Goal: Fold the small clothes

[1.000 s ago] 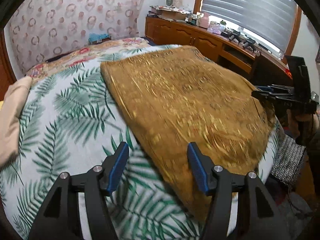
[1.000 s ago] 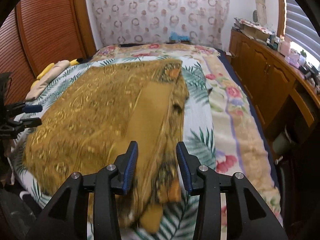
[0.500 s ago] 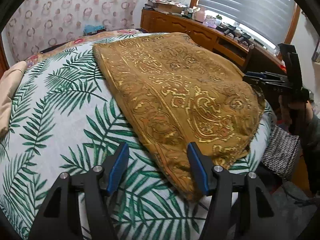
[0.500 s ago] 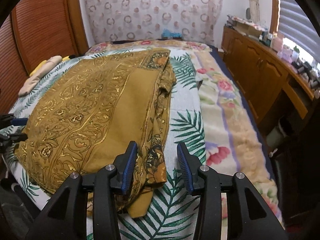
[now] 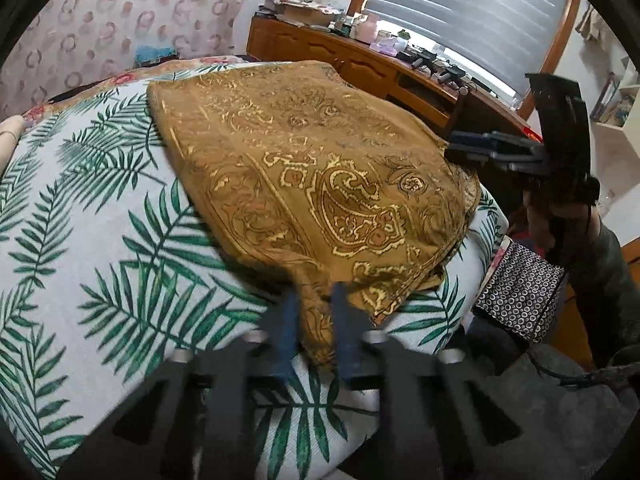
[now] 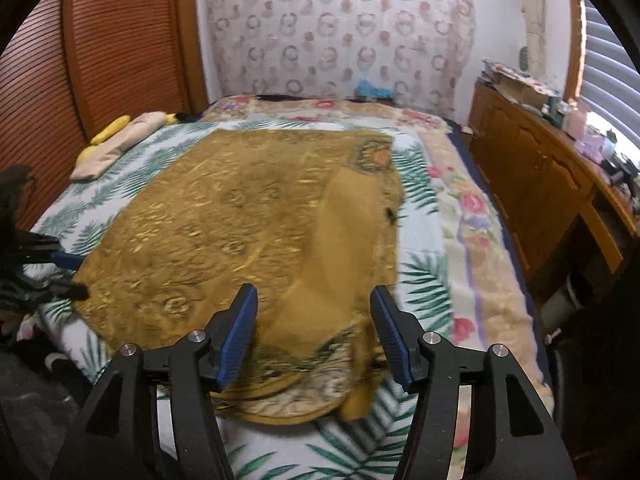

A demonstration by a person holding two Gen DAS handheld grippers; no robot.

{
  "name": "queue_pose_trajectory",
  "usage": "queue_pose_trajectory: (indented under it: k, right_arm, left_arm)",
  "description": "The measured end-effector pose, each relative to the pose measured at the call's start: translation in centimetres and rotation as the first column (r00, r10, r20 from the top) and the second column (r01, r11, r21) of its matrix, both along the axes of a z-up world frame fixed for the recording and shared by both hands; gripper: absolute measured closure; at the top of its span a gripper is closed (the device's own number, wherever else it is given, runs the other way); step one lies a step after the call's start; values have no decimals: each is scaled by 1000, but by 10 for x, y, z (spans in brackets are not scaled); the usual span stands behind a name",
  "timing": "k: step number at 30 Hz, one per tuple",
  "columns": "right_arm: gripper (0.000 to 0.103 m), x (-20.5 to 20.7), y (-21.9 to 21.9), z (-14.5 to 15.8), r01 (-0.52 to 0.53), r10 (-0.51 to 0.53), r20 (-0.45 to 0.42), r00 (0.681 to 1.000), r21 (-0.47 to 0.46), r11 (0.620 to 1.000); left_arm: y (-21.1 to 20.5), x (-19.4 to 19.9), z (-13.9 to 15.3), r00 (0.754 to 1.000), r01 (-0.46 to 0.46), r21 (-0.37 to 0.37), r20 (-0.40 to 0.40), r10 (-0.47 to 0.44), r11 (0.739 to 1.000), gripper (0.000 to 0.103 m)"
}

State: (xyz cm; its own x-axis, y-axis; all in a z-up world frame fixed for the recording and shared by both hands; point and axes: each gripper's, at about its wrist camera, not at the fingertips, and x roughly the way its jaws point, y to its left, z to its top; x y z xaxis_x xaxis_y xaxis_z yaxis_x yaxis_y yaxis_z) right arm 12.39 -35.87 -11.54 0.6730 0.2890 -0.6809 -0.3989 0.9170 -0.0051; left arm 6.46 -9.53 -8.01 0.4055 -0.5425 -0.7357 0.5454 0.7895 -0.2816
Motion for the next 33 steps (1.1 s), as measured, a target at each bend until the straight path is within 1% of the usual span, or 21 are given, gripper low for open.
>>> queue_pose_trajectory:
  k: [1,2,3,5,8,11,13,18,26,30,33]
  right_arm:
    - [41,-1,4,-2,-15,15,-7,1000,3,1000]
    - [41,-2,7,-3,-29,29,-14,999,6,1000]
    - [41,-3,13,-5,-44,44,-21,999,7,999]
    - [40,-7,20,-7,-68,68,-27,997,2,998]
    - [40,-16,33,-4,-93,93,4,996,-27,995]
    - [40,-22,38,2,-118,118,9,993,-9,993]
    - [37,-26,42,4,-138,139,12,990,-11,990]
    - [35,-32,43,4,-154,155,10,988,-19,988]
    - [34,-38,37,5,-155,155,11,988,-19,988]
    - [34,-34,39,-3,-160,160,-14,987,-33,987]
    - [34,-33,41,-9,-173,172,-27,985,-46,984]
  left_arm:
    - [1,1,5,1000,-3,-15,8,3,1000,101]
    - [2,3,14,1000,-7,-47,20,8,999,101]
    - [3,5,20,1000,-9,-61,29,11,998,101]
    - [1,11,41,998,-10,-99,62,16,995,102]
    - [-4,23,62,993,-7,-112,113,20,994,102]
    - [-12,39,78,990,-10,-138,141,29,990,102]
    - [-17,50,85,987,-15,-142,158,38,990,102]
    - [-25,69,86,984,-39,-131,167,61,991,102]
    - [-26,83,80,981,-77,-113,171,96,991,102]
    - [-23,86,82,978,-90,-107,179,108,990,102]
    - [-20,89,80,979,-96,-111,171,114,989,102]
